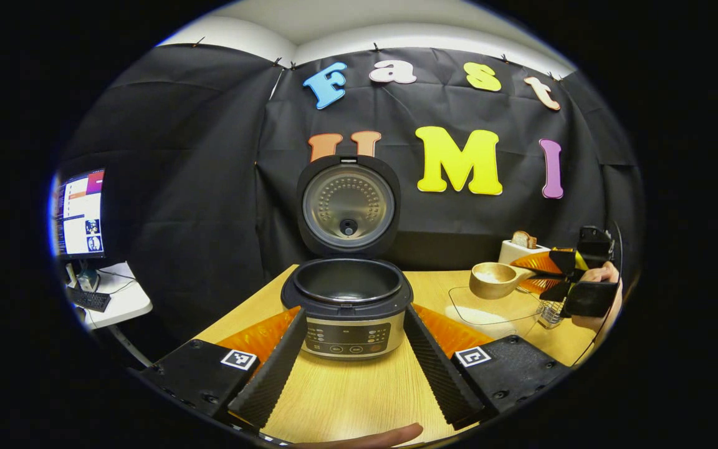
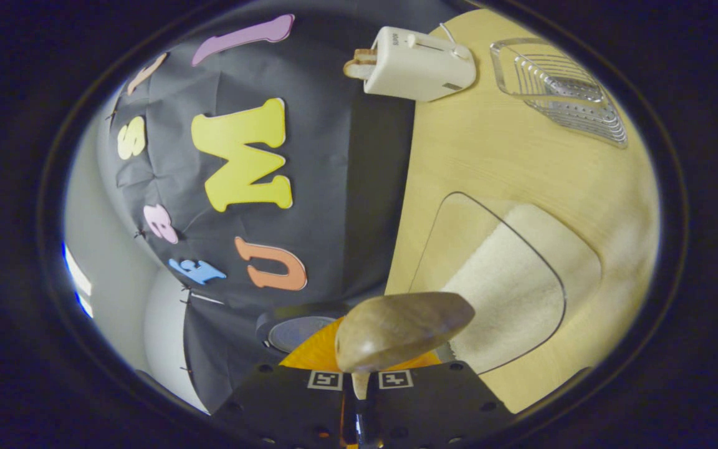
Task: Close the left gripper, press the button to open the rice cooker; take a wooden spoon from the chopstick holder with the right hand, scoop a spoonful of rice and pour it into the rice cooker, then put the wooden spoon back into the chopstick holder.
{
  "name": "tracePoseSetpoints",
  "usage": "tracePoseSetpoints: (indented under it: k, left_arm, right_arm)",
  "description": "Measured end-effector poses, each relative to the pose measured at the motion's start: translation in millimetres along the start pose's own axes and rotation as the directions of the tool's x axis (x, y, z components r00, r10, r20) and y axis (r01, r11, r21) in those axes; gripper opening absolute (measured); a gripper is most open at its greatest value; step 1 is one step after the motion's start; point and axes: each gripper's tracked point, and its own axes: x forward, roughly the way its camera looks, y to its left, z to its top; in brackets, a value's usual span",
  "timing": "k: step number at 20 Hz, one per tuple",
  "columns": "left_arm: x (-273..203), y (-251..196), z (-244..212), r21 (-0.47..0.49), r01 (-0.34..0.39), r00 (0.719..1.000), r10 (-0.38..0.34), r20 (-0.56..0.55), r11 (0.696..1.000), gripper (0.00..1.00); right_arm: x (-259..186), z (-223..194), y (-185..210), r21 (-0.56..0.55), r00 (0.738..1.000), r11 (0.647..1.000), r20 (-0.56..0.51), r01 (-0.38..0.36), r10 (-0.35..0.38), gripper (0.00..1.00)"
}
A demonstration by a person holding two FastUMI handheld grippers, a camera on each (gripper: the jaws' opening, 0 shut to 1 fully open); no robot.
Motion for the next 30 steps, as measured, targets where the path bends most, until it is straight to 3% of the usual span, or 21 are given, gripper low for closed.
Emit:
tracePoseSetpoints:
  k: [9, 13, 17, 22, 24, 27, 30]
  left_arm:
    - [-5, 60, -13, 0.155, -0.119, 0.992, 0.124, -0.025, 0.981, 0.99]
    - [-3, 74, -20, 0.139, -0.131, 0.989, 0.139, -0.045, 0.982, 0.99]
    - [-1, 89, -24, 0.115, -0.151, 0.985, 0.159, -0.06, 0.982, 0.98]
    - [2, 95, -28, 0.088, -0.152, 0.985, 0.159, -0.073, 0.984, 0.99]
    - [4, 98, -31, 0.094, -0.156, 0.983, 0.164, -0.079, 0.983, 0.99]
    - [4, 107, -33, 0.089, -0.176, 0.979, 0.184, -0.085, 0.98, 0.99]
    - [6, 109, -36, 0.085, -0.181, 0.978, 0.189, -0.093, 0.98, 0.98]
  right_arm:
    - [23, -61, 55, -0.119, 0.997, 0.993, -0.076, -0.002, -0.007, 0.06]
    - [46, -99, 76, -0.19, 0.991, 0.982, -0.13, -0.019, -0.006, 0.06]
    - [70, -123, 82, -0.316, 0.989, 0.948, -0.132, 0.018, -0.063, 0.06]
    - [108, -151, 96, -0.539, 0.987, 0.841, -0.099, 0.053, -0.125, 0.06]
    - [127, -155, 100, -0.623, 0.987, 0.779, -0.065, 0.073, -0.144, 0.05]
    - [152, -154, 99, -0.743, 0.985, 0.659, 0.005, 0.118, -0.17, 0.05]
    - [176, -146, 93, -0.85, 0.975, 0.488, 0.116, 0.197, -0.192, 0.04]
